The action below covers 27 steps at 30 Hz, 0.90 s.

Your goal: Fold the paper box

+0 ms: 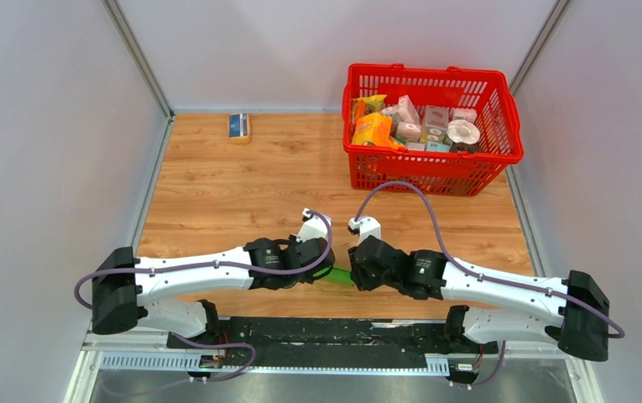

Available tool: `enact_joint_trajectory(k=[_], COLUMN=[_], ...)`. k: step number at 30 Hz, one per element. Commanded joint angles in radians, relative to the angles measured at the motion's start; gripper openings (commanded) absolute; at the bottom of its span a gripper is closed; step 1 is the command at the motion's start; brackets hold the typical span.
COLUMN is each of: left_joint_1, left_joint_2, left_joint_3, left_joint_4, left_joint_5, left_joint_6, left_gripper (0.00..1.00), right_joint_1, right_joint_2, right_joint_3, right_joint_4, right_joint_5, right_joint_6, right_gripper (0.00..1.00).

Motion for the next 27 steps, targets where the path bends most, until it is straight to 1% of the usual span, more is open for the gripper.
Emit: enact_joint_trajectory(k=[1,4,5,8,13,14,16,22,26,27], left_joint_1=[-0.007,-0.007,-0.006,-0.007,-0.006,-0.006,-0.006,-0.007,-0.007,-0.007], left_joint_2=[0.016,0.019,0.018,0.012,0.012,0.013,0.016,0.024,0.025,0.025], left_joint_3=[0.044,0.038,0.033,0.029,0.03,0.032,0.032,0.035,0.035,0.035], left_joint_4=[-0.02,-0.016,-0.016,-0.013,-0.011,-0.011,-0.003,0.006,0.009,0.009], left_joint_5=[0.01,0.013,0.013,0.013,0.016,0.019,0.024,0.035,0.039,0.041], left_joint_6=[-0.004,-0.007,-0.008,-0.011,-0.007,-0.005,-0.004,-0.001,-0.001,-0.001], left_gripper=[0.0,0.0,0.0,0.0,0.0,0.0,0.0,0.0,0.0,0.0], right_joint_1=[0.029,0.034,0.035,0.034,0.032,0.032,0.028,-0.034,-0.104,-0.117], right_joint_2=[-0.001,-0.009,-0.01,-0.004,0.039,0.04,0.04,0.027,0.027,0.027], right_joint_3=[-0.004,-0.007,-0.002,0.021,0.074,0.084,0.107,0.127,0.107,0.102], right_joint_4=[-0.002,-0.008,-0.018,-0.029,-0.071,-0.081,-0.084,-0.081,-0.043,-0.04], right_joint_5=[0.074,0.085,0.088,0.082,0.057,0.05,0.019,-0.09,-0.228,-0.239], right_joint_6=[0.003,0.01,0.012,0.021,0.059,0.073,0.093,0.15,0.194,0.216], right_gripper=[0.28,0.25,0.21,0.15,0.06,0.03,0.01,0.0,0.0,0.0])
